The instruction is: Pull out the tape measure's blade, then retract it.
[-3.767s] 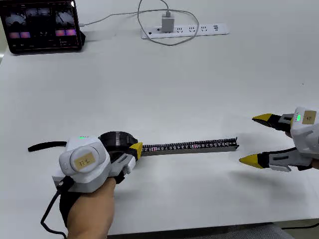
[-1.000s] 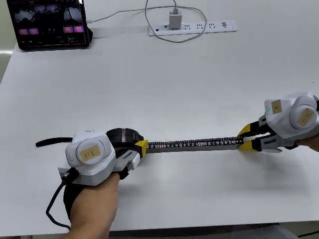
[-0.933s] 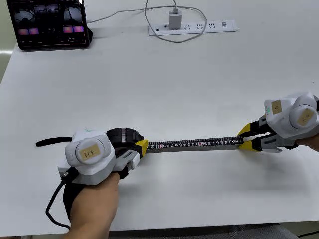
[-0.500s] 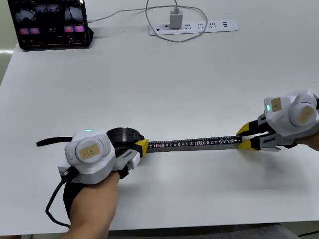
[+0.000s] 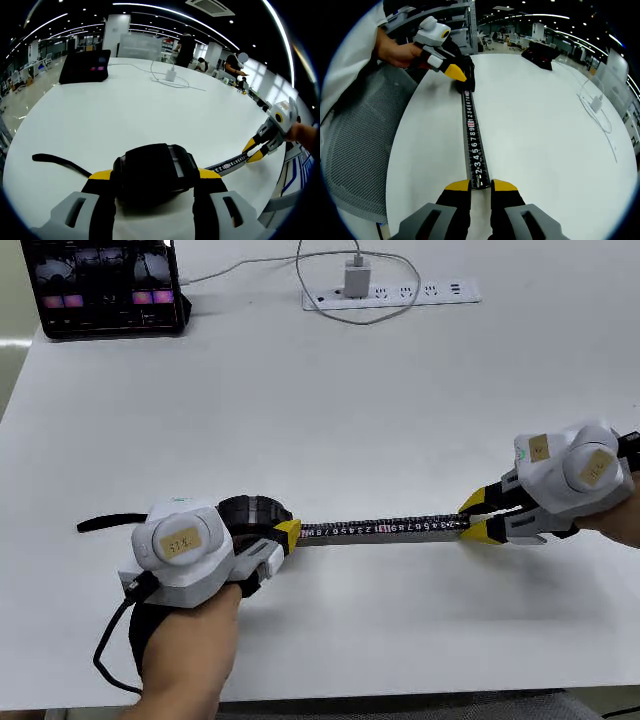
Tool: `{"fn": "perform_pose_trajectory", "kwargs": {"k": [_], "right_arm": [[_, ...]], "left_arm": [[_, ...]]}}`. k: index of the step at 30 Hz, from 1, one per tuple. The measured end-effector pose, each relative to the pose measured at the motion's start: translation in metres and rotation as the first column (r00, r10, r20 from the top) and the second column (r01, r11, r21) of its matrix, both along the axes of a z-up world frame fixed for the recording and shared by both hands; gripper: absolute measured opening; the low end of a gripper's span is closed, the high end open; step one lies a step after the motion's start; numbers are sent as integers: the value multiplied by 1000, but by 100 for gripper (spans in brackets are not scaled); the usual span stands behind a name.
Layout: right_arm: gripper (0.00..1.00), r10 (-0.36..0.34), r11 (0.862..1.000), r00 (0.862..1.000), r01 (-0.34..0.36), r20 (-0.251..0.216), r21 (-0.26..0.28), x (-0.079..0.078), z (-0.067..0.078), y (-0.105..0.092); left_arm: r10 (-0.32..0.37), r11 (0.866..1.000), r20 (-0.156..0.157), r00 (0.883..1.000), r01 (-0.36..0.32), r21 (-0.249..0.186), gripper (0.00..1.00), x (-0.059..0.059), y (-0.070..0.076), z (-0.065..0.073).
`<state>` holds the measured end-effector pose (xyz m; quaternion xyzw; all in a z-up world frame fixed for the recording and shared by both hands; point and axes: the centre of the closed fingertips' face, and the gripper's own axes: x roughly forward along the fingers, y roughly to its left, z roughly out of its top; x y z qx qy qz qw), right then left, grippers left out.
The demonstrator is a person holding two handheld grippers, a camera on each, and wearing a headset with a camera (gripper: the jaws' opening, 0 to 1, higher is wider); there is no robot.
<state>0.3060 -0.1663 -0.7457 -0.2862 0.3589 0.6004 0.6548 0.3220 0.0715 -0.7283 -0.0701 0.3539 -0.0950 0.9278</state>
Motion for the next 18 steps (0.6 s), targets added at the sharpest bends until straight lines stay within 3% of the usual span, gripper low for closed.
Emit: {"fn": "perform_pose_trajectory", "kwargs": {"k": [18], "right_arm": [[11, 7, 1000, 1000, -6, -18, 28, 0, 1, 20]], "left_arm": [[2, 1000, -4, 1000, -2, -21, 58, 0, 1, 0]]}}
